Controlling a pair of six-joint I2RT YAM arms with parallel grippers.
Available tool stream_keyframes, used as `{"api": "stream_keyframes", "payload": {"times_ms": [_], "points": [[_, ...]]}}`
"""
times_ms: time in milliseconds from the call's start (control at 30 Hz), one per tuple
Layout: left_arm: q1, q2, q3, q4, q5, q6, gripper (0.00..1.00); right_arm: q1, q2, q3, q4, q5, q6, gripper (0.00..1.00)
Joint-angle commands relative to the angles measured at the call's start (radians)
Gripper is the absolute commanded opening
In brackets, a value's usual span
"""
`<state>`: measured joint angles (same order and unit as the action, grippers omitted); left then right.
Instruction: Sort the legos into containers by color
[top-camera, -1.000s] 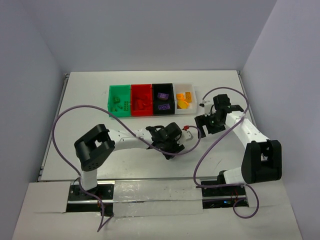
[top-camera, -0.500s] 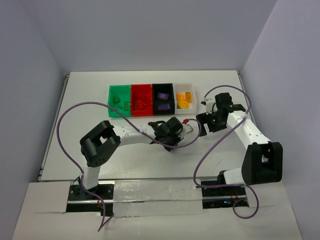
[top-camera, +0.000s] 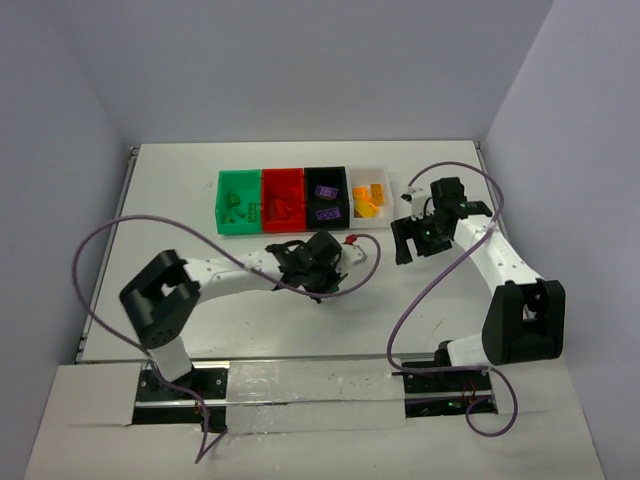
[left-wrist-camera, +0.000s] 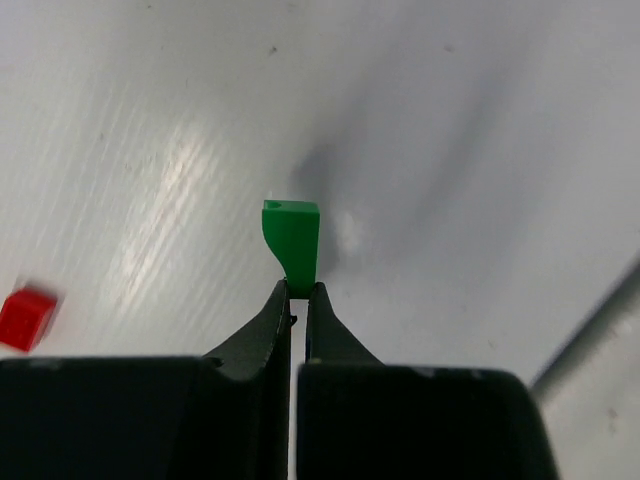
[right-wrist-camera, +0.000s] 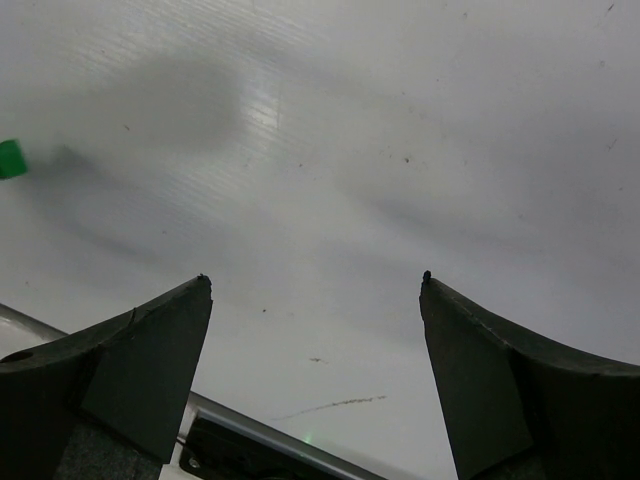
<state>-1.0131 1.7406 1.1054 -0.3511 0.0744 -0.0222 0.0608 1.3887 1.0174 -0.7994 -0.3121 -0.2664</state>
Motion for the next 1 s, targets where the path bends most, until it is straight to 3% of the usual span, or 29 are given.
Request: {"api": "stream_keyframes", "payload": {"times_ms": [0, 67, 200, 400, 533, 800, 900, 967], "points": [[0.069, -0.243, -0.020, -0.053, 0.083, 0.041, 0.00, 0.002, 0.018, 0.064, 0.017, -0.041, 0.010, 0.91], [0.140, -0.297, -0.021, -0.077, 0.111, 0.048, 0.00, 0.009, 0.021, 0.073, 0.019, -0.043, 0.014, 0.91], [0.414, -0.367, -0.020, -0.154, 0.138, 0.110, 0.00, 0.038, 0.028, 0.092, 0.032, -0.053, 0.031, 0.91], [0.750, -0.253, 0.090, -0.169, 0.119, 0.179, 0.00, 0.086, 0.067, 0.138, 0.044, -0.068, 0.057, 0.91], [0.840, -0.117, 0.229, -0.146, 0.135, 0.190, 0.00, 0.116, 0.092, 0.172, 0.049, -0.081, 0.066, 0.91], [0.850, 0.079, 0.400, -0.138, 0.109, 0.204, 0.02, 0.142, 0.111, 0.190, 0.062, -0.083, 0.073, 0.91], [0.849, 0.125, 0.447, -0.149, 0.113, 0.205, 0.10, 0.145, 0.111, 0.188, 0.065, -0.084, 0.073, 0.91], [0.849, 0.141, 0.459, -0.161, 0.122, 0.205, 0.29, 0.145, 0.107, 0.186, 0.067, -0.081, 0.073, 0.91]]}}
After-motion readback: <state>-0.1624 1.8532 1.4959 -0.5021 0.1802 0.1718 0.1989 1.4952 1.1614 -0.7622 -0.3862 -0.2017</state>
